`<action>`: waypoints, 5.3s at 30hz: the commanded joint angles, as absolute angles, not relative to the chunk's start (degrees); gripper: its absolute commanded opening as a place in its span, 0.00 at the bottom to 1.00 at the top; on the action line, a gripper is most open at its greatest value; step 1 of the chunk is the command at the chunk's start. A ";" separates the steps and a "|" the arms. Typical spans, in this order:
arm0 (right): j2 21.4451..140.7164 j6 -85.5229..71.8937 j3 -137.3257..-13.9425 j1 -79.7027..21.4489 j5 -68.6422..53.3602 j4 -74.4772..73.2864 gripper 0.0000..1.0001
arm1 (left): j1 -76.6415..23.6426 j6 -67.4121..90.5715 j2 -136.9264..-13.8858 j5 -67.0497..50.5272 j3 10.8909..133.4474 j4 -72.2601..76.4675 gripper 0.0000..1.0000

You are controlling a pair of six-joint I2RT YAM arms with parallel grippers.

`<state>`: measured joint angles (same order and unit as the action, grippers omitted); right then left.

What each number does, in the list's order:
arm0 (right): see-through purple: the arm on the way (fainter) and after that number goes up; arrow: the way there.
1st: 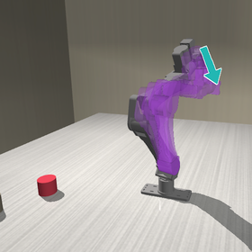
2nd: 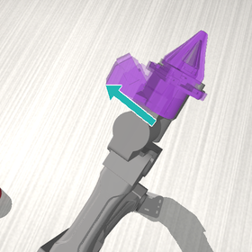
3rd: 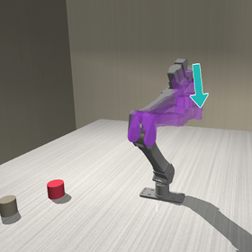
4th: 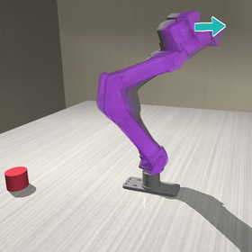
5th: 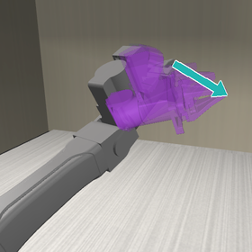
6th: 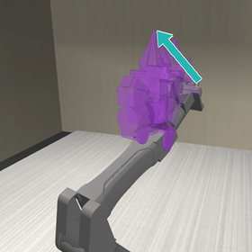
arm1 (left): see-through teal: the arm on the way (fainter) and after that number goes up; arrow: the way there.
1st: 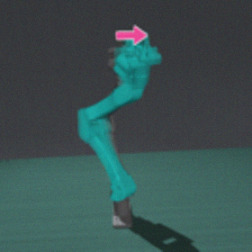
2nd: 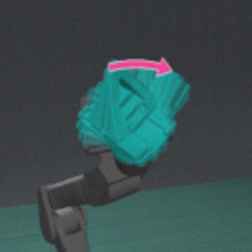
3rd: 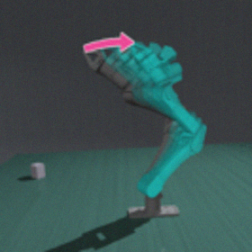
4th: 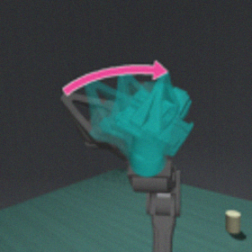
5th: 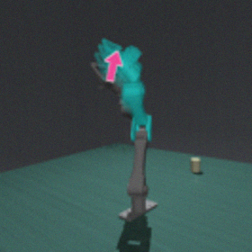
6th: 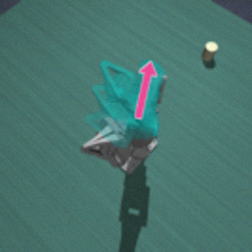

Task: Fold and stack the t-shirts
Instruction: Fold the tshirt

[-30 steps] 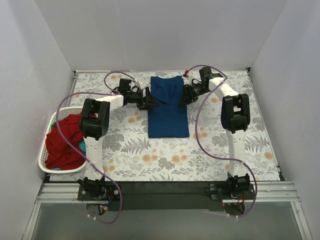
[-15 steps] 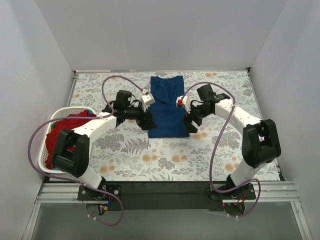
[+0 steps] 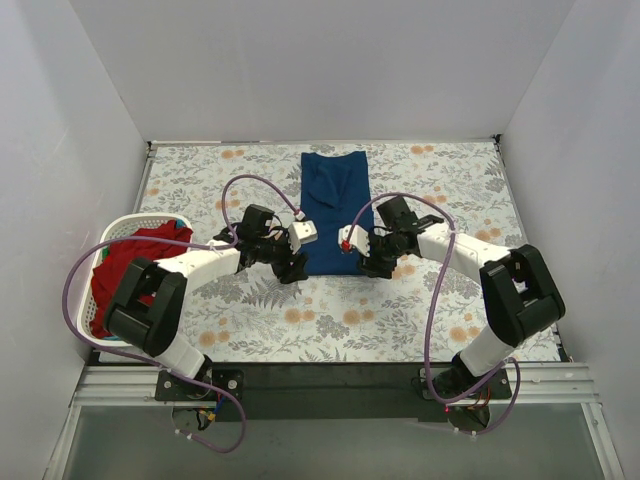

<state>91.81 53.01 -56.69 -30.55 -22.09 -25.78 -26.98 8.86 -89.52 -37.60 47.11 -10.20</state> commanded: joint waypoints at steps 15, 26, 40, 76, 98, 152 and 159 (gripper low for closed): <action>95.63 59.24 -51.15 -30.85 -19.16 -19.42 0.31 | -28.39 2.65 -93.78 -35.86 47.91 -4.93 0.48; 95.62 58.71 -51.94 -30.59 -19.95 -20.83 0.01 | -29.88 -12.63 -97.29 -34.37 43.34 -2.98 0.38; 92.64 52.21 -62.92 -26.55 -26.28 -32.33 0.01 | -30.06 -9.32 -93.08 -35.77 53.25 -17.37 0.00; 79.26 50.97 -73.81 -29.00 -36.21 -54.49 0.01 | -24.36 -4.03 -78.99 -55.28 68.01 -54.05 0.00; 129.55 52.91 -106.53 -23.20 -37.71 -54.32 0.01 | -14.68 1.58 -115.22 -47.37 78.31 -36.21 0.00; 136.93 19.25 -106.88 -25.66 -66.09 -51.24 0.15 | -31.29 1.32 -110.30 -51.33 70.49 -28.74 0.32; 139.92 19.95 -106.00 -26.37 -64.42 -50.19 0.14 | -31.82 1.41 -108.02 -50.19 69.88 -28.04 0.12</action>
